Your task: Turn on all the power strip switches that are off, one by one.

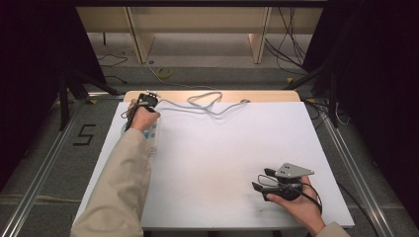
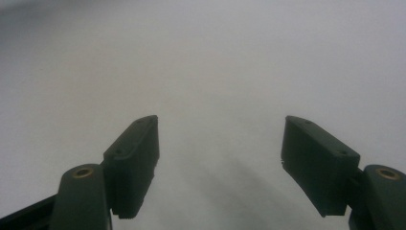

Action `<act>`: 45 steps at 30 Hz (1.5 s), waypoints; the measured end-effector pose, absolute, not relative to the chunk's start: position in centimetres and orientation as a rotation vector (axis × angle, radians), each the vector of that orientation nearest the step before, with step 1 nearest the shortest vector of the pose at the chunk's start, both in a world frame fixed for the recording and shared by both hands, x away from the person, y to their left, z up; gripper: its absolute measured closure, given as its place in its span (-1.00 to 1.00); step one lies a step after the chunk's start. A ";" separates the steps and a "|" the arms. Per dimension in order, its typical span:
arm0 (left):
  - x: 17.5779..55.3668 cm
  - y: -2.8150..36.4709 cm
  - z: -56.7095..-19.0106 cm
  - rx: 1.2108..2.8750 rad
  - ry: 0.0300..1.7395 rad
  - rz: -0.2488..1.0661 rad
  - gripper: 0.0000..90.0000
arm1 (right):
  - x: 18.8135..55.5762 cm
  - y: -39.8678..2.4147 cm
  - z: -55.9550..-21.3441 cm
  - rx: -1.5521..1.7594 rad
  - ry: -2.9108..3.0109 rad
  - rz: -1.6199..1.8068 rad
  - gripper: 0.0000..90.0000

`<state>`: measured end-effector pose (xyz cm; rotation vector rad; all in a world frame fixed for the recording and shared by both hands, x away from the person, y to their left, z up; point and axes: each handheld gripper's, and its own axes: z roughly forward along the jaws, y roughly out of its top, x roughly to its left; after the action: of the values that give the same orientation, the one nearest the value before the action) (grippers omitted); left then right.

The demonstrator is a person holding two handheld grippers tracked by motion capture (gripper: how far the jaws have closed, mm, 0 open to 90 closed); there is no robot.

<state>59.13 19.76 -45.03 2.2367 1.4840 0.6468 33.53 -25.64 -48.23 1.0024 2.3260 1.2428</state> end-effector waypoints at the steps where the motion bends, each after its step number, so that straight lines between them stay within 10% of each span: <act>1: 59.1 19.8 -45.0 2.236 1.484 0.645 1.00 | 33.5 -25.6 -48.2 1.002 2.326 1.243 -0.33; 11: 58.8 20.0 -44.8 2.215 1.459 0.647 0.99 | 33.5 -25.7 -48.2 1.004 2.319 1.247 -0.33; 24: 55.3 19.7 -41.4 2.174 1.296 0.632 0.17 | 33.5 -25.5 -48.2 1.006 2.320 1.243 -0.33; 45: 50.4 21.1 -41.3 2.187 1.195 0.603 -0.21 | 33.5 -25.4 -48.1 0.999 2.323 1.236 -0.33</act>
<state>50.35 21.09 -41.26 2.1875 1.1951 0.6029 33.48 -25.42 -48.06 0.9988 2.3227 1.2358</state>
